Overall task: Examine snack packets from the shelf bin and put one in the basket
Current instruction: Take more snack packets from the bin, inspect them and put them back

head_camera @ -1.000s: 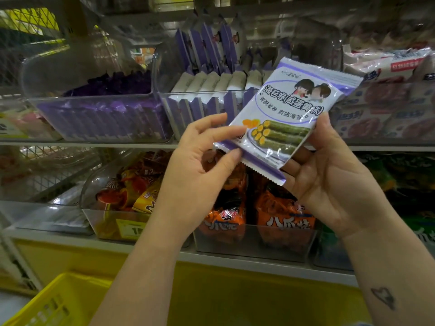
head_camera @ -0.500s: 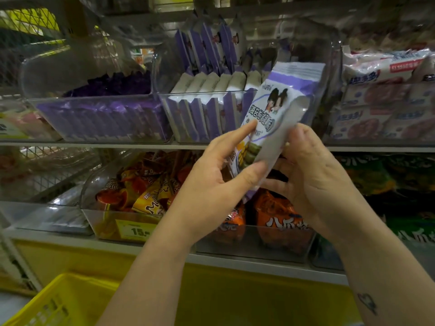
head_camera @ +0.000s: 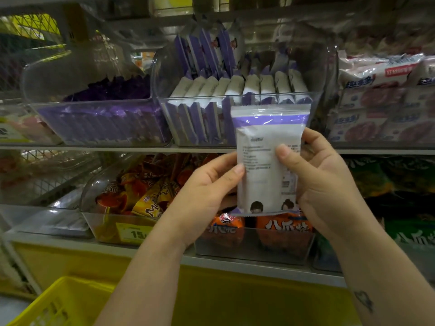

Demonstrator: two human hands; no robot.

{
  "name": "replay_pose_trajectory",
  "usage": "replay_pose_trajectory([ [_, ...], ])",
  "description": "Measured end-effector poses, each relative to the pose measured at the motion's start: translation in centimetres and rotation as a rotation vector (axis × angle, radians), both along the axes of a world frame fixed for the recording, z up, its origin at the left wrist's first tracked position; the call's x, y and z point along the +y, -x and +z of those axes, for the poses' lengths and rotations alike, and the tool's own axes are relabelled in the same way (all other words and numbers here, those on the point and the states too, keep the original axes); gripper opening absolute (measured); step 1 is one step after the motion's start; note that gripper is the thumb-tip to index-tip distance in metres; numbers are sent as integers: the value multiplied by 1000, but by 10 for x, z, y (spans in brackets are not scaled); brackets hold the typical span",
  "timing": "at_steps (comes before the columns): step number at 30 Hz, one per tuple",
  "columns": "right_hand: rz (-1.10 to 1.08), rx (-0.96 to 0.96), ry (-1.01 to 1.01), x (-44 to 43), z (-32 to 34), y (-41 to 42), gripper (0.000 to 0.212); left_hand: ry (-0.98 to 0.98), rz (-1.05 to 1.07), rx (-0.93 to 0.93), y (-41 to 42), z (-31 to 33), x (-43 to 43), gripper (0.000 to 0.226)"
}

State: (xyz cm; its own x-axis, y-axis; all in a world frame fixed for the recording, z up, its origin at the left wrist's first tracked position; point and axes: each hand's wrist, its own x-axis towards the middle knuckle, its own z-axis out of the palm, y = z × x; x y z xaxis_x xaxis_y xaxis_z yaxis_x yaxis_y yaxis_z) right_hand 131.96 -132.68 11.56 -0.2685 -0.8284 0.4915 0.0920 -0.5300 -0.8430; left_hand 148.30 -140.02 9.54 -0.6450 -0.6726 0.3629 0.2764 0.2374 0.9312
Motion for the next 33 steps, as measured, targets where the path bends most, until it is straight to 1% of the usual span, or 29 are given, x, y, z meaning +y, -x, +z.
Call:
replay_pose_trajectory([
  [4,-37,158,20,-2,-6,-5,48,107,137,143,4,3,1,36],
  [7,-3,213,45,-2,-6,-10,48,119,178,215,7,1,0,28],
  [10,32,253,48,1,-3,-12,49,94,136,259,4,0,-2,28],
  [14,79,332,55,3,-2,-14,51,44,68,325,-3,0,-5,41],
  [17,114,393,68,5,-2,-17,59,-39,33,383,-6,-2,-7,51],
  [20,169,427,52,7,-1,-16,67,-162,8,489,-9,-3,-10,46],
  [23,112,476,-14,9,1,-11,62,-206,61,627,-12,-1,-15,37],
  [26,70,419,-39,9,0,-10,45,-218,108,714,-16,0,-19,30],
  [29,15,353,-32,8,-2,-13,28,-250,142,745,-18,0,-21,29],
  [33,-47,322,-16,6,-4,-17,19,-292,176,752,-16,1,-20,32],
])
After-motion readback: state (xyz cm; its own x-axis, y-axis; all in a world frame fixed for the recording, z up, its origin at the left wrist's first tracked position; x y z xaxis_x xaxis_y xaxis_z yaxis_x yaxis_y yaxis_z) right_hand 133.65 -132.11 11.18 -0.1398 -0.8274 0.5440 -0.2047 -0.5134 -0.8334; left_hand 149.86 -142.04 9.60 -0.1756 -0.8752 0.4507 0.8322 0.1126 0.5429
